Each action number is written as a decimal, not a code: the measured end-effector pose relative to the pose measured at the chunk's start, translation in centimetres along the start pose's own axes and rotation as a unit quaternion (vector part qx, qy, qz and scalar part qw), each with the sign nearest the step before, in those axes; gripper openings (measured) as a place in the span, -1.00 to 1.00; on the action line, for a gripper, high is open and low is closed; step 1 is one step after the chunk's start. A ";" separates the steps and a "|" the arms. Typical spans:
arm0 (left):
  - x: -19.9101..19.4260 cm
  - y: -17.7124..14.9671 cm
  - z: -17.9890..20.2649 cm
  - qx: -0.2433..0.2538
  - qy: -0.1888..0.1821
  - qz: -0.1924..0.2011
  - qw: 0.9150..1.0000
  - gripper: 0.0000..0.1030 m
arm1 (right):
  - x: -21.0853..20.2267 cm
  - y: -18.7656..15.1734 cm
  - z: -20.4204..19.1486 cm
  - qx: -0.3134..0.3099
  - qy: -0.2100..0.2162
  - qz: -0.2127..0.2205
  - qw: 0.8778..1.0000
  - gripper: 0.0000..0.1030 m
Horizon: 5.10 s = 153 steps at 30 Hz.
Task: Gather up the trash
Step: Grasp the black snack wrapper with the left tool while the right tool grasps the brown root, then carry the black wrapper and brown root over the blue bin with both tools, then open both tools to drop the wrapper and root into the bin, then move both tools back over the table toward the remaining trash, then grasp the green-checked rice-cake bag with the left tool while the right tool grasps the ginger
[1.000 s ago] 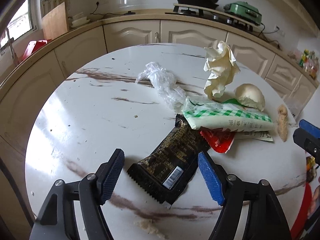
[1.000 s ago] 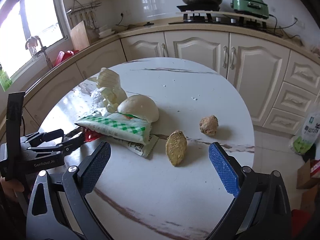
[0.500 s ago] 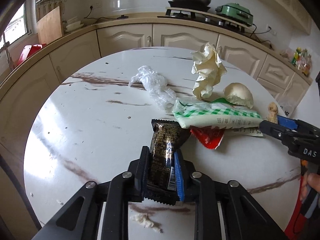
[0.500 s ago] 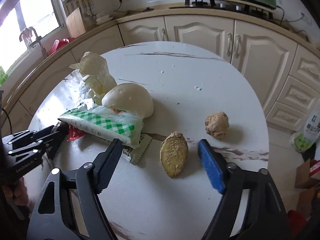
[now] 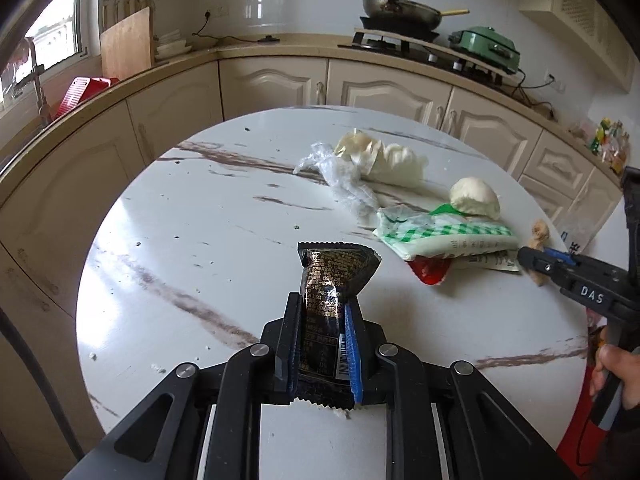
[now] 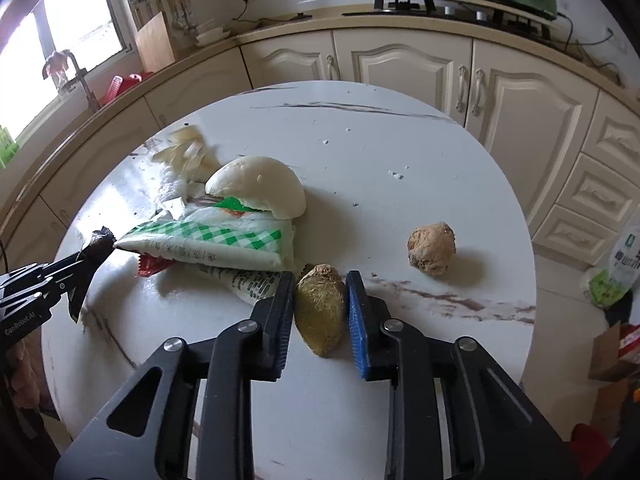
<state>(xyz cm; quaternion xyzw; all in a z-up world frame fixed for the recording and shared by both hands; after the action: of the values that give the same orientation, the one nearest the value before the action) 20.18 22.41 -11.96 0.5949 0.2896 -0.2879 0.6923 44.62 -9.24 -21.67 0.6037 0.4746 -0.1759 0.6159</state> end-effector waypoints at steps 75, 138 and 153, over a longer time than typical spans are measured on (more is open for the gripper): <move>25.0 3.5 53.4 0.291 -0.149 -0.124 0.937 -0.08 | -11.7 -21.8 36.1 0.305 -0.023 0.079 0.949 0.00; 0.2 3.6 11.3 0.153 0.029 0.020 0.988 0.97 | -2.8 0.7 4.4 -0.004 -0.017 0.032 0.999 0.66; 8.5 4.9 10.0 0.178 0.039 -0.009 0.983 0.96 | 1.0 1.8 4.7 -0.024 -0.001 0.006 1.000 -0.51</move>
<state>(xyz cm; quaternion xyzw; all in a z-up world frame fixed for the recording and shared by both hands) 30.06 12.72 -13.79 0.7170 0.2658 -0.3174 0.5609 48.22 -12.78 -22.25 0.5913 0.4743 -0.1615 0.6319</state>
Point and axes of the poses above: each gripper's, at about its wrist camera, not at the fingertips, and x roughly the way its jaws point, z to its right, y to its top, the point moved 2 cm from there along x, roughly the way its jaws point, and after that the axes turned 3 degrees about -y, right-handed, at the moved point
